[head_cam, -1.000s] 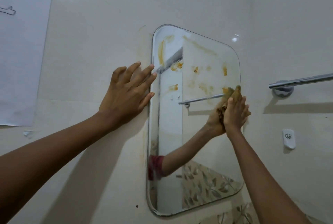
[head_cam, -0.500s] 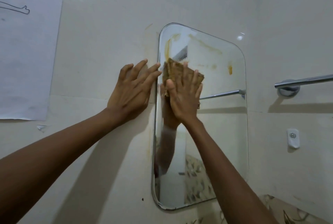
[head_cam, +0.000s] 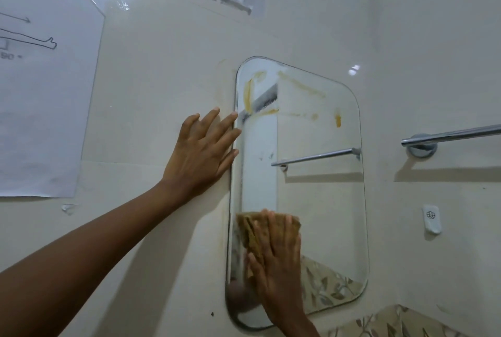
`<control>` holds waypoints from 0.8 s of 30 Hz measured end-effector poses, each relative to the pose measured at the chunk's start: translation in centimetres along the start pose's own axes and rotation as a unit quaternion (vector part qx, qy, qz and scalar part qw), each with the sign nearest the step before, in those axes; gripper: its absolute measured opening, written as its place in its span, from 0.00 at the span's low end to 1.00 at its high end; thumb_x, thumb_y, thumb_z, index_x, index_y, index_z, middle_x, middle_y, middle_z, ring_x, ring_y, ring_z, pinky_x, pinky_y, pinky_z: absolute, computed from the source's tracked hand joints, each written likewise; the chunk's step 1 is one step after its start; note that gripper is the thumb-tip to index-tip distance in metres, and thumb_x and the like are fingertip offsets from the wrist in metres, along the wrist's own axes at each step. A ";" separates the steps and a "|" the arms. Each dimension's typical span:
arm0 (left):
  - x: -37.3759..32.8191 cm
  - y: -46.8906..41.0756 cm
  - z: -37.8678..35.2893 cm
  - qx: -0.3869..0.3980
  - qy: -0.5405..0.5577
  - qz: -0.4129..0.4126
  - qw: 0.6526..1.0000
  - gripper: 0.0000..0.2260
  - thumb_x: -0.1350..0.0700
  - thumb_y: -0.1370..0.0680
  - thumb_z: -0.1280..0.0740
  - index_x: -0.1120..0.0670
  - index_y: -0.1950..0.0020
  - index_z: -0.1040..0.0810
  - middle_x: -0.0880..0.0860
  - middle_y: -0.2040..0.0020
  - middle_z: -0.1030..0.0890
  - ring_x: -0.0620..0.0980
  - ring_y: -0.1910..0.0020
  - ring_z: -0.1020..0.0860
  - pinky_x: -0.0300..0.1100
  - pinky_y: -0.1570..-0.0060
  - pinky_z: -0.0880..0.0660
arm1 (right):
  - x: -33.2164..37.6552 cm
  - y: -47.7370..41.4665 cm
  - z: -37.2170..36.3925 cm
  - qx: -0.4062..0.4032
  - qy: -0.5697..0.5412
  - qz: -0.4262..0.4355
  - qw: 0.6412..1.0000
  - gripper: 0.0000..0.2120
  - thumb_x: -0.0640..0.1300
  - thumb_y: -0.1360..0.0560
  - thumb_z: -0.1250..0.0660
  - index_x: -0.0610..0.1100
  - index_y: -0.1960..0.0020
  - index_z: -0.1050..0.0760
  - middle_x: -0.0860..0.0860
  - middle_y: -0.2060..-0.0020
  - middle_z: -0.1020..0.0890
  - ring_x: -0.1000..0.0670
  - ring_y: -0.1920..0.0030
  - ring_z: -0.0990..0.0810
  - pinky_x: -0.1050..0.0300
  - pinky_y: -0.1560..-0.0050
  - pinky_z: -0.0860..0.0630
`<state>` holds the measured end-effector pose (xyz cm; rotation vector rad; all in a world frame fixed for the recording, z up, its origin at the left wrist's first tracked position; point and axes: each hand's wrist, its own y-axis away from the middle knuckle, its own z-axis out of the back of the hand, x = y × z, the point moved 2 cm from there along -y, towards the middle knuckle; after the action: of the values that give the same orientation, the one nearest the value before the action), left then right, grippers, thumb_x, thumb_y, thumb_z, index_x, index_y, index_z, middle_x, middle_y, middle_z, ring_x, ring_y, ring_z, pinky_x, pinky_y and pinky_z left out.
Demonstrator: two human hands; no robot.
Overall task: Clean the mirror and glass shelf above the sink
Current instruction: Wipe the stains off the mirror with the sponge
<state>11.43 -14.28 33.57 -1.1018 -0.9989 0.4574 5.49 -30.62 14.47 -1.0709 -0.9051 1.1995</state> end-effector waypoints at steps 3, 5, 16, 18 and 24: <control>-0.1 -0.4 -0.1 -0.009 -0.019 -0.008 1.000 0.19 0.45 0.21 0.47 0.53 0.36 0.28 0.54 0.29 0.29 0.58 0.32 0.31 0.55 0.35 0.40 | -2.6 -0.8 1.2 -0.041 -0.054 -0.119 0.991 0.26 0.60 0.21 0.63 0.56 0.24 0.60 0.53 0.22 0.53 0.44 0.24 0.54 0.45 0.26 0.54; -0.2 -0.7 -0.2 -0.019 -0.025 -0.013 0.999 0.18 0.46 0.22 0.45 0.53 0.39 0.27 0.54 0.31 0.28 0.59 0.34 0.29 0.53 0.38 0.41 | -4.6 -3.3 2.3 -0.083 -0.093 -0.203 0.971 0.30 0.64 0.24 0.66 0.53 0.25 0.57 0.52 0.24 0.49 0.46 0.23 0.53 0.44 0.24 0.54; 0.0 -0.6 -0.5 -0.029 -0.011 -0.005 1.000 0.18 0.45 0.22 0.48 0.53 0.39 0.28 0.54 0.29 0.30 0.59 0.32 0.32 0.53 0.39 0.41 | -16.3 -22.4 8.0 -0.143 -0.150 -0.383 0.900 0.27 0.56 0.20 0.52 0.49 0.23 0.52 0.52 0.22 0.49 0.45 0.23 0.55 0.42 0.24 0.60; 0.0 -0.5 -0.5 -0.026 -0.013 -0.006 1.000 0.19 0.45 0.22 0.48 0.53 0.39 0.28 0.55 0.29 0.30 0.59 0.32 0.32 0.53 0.39 0.41 | -16.3 -24.6 8.5 -0.150 -0.160 -0.374 0.901 0.28 0.57 0.21 0.53 0.51 0.24 0.52 0.52 0.22 0.49 0.44 0.23 0.55 0.41 0.25 0.60; -0.2 -0.5 -0.3 -0.027 -0.011 -0.003 1.000 0.18 0.46 0.22 0.48 0.53 0.40 0.29 0.54 0.29 0.30 0.59 0.32 0.31 0.52 0.40 0.41 | -12.6 -29.5 9.2 -0.154 -0.162 -0.306 0.926 0.30 0.62 0.24 0.53 0.52 0.24 0.49 0.50 0.23 0.45 0.44 0.23 0.55 0.40 0.26 0.59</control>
<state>11.46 -14.81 33.90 -1.1443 -1.0395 0.4398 2.55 -42.64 45.44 -0.7422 -1.5893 0.7227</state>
